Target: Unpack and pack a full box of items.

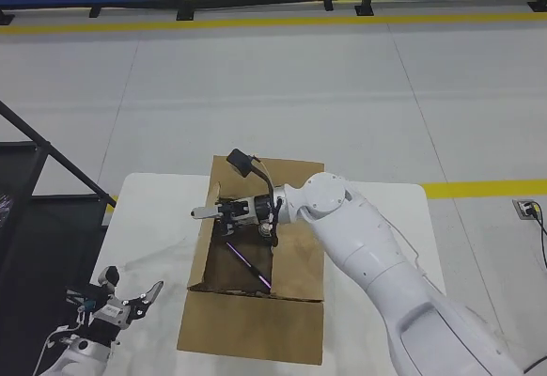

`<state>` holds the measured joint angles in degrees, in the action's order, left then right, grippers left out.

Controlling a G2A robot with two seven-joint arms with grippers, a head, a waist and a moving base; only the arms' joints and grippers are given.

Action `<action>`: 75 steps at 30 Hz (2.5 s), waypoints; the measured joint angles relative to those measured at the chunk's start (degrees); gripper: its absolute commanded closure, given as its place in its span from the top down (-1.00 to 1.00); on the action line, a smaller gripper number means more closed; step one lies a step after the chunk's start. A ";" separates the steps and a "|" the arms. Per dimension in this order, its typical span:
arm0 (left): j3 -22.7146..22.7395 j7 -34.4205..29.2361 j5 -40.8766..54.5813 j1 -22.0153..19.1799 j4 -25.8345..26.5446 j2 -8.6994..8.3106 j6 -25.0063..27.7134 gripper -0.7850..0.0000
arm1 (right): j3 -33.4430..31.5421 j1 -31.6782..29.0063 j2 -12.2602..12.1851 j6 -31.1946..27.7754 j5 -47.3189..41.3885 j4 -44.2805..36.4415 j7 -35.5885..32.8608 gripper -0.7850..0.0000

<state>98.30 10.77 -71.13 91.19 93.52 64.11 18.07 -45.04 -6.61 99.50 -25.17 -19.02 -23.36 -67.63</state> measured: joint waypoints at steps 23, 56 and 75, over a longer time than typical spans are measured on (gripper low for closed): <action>4.70 10.75 2.77 1.67 -4.82 0.14 -0.84 1.00 | 4.39 1.83 7.52 2.20 1.47 1.61 12.60 1.00; 4.28 7.69 3.20 1.78 1.39 0.85 1.35 1.00 | 9.51 -0.77 15.42 2.11 14.57 9.93 32.15 1.00; 1.27 1.84 0.67 -6.11 -6.49 0.67 2.09 1.00 | -1.03 -1.44 7.85 -21.70 1.91 -0.71 9.58 1.00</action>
<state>99.57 12.61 -70.46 85.08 87.03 64.77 20.17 -46.07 -8.05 107.35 -46.87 -17.11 -24.07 -58.05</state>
